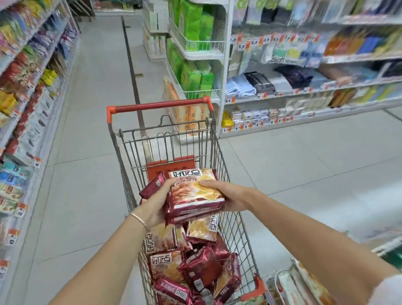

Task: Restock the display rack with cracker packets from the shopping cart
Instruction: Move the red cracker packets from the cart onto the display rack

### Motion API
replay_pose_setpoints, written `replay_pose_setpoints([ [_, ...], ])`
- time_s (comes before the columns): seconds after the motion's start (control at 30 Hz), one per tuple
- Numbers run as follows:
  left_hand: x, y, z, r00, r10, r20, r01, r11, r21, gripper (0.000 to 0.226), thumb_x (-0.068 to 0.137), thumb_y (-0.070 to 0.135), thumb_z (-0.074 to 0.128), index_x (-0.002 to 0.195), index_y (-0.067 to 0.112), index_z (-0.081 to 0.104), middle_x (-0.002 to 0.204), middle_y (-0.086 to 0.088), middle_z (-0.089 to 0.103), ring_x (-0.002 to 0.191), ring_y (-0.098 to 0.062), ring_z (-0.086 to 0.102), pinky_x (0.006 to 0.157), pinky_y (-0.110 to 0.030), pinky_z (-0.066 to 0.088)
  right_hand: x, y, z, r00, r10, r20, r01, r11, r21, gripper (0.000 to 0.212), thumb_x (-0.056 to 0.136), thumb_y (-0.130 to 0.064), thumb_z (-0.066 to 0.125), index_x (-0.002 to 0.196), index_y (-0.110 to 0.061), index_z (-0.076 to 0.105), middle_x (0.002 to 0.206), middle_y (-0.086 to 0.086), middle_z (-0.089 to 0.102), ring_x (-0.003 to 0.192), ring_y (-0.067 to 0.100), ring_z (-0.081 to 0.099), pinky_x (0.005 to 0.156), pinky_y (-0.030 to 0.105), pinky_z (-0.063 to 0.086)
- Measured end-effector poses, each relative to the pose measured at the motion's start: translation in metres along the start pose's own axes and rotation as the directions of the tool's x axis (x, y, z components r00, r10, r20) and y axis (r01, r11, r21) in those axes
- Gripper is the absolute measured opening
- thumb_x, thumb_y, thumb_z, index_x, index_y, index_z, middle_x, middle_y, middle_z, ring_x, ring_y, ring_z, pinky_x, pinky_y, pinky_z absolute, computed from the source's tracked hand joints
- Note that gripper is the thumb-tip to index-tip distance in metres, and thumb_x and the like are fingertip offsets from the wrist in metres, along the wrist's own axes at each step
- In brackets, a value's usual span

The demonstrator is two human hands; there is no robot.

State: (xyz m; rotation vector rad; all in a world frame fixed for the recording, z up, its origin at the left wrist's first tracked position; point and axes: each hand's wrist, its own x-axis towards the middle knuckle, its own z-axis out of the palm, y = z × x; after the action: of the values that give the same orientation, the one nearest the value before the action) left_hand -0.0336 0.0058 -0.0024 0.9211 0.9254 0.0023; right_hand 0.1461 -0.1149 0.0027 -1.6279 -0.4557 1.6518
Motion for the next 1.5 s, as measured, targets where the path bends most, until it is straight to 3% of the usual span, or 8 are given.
replay_pose_setpoints([
  [0.27, -0.035, 0.050, 0.049, 0.983, 0.056, 0.177, -0.117, 0.927, 0.356, 0.085, 0.066, 0.063, 0.078, 0.116, -0.004, 0.063, 0.098, -0.023, 0.075, 0.090, -0.038, 0.074, 0.086, -0.045, 0.058, -0.088, -0.009, 0.006, 0.931, -0.133, -0.340, 0.165, 0.984, 0.066, 0.044, 0.084, -0.046, 0.074, 0.109, -0.012, 0.063, 0.088, 0.001, 0.074, 0.078, 0.015, 0.069, 0.080, 0.029, 0.057],
  [0.4, -0.061, 0.079, 0.112, 0.931, 0.108, 0.350, -0.275, 0.836, 0.475, 0.098, 0.057, 0.070, 0.085, 0.128, 0.007, 0.062, 0.105, -0.013, 0.077, 0.096, -0.030, 0.075, 0.089, -0.045, 0.059, -0.178, -0.006, 0.004, 0.825, -0.215, -0.523, 0.302, 0.949, 0.087, 0.063, 0.072, -0.054, 0.080, 0.118, -0.015, 0.065, 0.109, 0.004, 0.073, 0.096, 0.020, 0.068, 0.100, 0.038, 0.053],
  [0.53, -0.127, 0.108, 0.206, 0.816, 0.121, 0.565, -0.458, 0.732, 0.505, 0.051, 0.085, 0.056, 0.069, 0.109, 0.011, 0.069, 0.084, -0.003, 0.078, 0.067, -0.015, 0.074, 0.056, -0.026, 0.058, -0.291, -0.008, 0.009, 0.624, -0.267, -0.735, 0.444, 0.895, 0.052, 0.059, 0.079, -0.052, 0.076, 0.124, -0.015, 0.062, 0.112, 0.001, 0.074, 0.098, 0.018, 0.070, 0.090, 0.035, 0.057],
  [0.9, -0.303, 0.107, 0.461, 0.385, 0.047, 0.922, -0.807, 0.501, 0.312, 0.059, 0.078, 0.070, 0.068, 0.106, 0.017, 0.069, 0.088, -0.002, 0.078, 0.070, -0.017, 0.074, 0.061, -0.028, 0.057, -0.588, 0.021, 0.042, 0.056, -0.262, -0.963, 0.564, 0.805, -0.186, 0.032, 0.091, -0.046, 0.065, 0.097, -0.015, 0.066, 0.085, 0.001, 0.076, 0.078, 0.017, 0.072, 0.090, 0.037, 0.057],
  [1.1, -0.315, 0.055, 0.546, 0.287, -0.116, 0.951, -0.818, 0.488, 0.306, 0.067, 0.082, 0.067, 0.067, 0.118, 0.010, 0.065, 0.100, -0.008, 0.077, 0.084, -0.023, 0.075, 0.072, -0.035, 0.061, -0.649, 0.081, 0.000, 0.004, -0.160, -0.987, 0.601, 0.789, -0.126, 0.037, 0.087, -0.042, 0.072, 0.106, -0.011, 0.064, 0.092, 0.005, 0.077, 0.077, 0.019, 0.074, 0.068, 0.032, 0.062],
  [1.27, -0.281, 0.033, 0.605, 0.280, -0.107, 0.954, -0.823, 0.485, 0.295, 0.051, 0.082, 0.051, 0.076, 0.113, 0.011, 0.068, 0.093, 0.000, 0.077, 0.077, -0.011, 0.072, 0.071, -0.027, 0.058, -0.663, 0.118, -0.063, 0.050, -0.143, -0.988, 0.538, 0.838, -0.094, 0.035, 0.085, -0.037, 0.075, 0.110, -0.014, 0.067, 0.098, 0.001, 0.078, 0.095, 0.018, 0.072, 0.086, 0.034, 0.058],
  [1.37, -0.250, 0.032, 0.622, 0.263, -0.086, 0.961, -0.915, 0.295, 0.276, 0.046, 0.074, 0.041, 0.086, 0.113, 0.020, 0.072, 0.106, 0.004, 0.077, 0.099, -0.011, 0.068, 0.100, -0.032, 0.050, -0.657, 0.137, -0.102, 0.141, -0.152, -0.978, 0.340, 0.936, -0.096, 0.034, 0.081, -0.035, 0.080, 0.108, -0.019, 0.069, 0.096, -0.005, 0.077, 0.096, 0.013, 0.070, 0.092, 0.033, 0.055],
  [1.5, -0.216, 0.026, 0.638, 0.297, 0.012, 0.955, -0.944, -0.145, 0.296, 0.090, 0.062, 0.049, 0.091, 0.139, 0.021, 0.056, 0.134, 0.003, 0.063, 0.126, -0.023, 0.058, 0.109, -0.040, 0.045, -0.630, 0.155, -0.146, 0.192, -0.131, -0.973, -0.037, 0.989, -0.140, 0.069, 0.074, -0.053, 0.082, 0.129, -0.018, 0.057, 0.122, 0.005, 0.064, 0.117, 0.022, 0.059, 0.100, 0.037, 0.050],
])
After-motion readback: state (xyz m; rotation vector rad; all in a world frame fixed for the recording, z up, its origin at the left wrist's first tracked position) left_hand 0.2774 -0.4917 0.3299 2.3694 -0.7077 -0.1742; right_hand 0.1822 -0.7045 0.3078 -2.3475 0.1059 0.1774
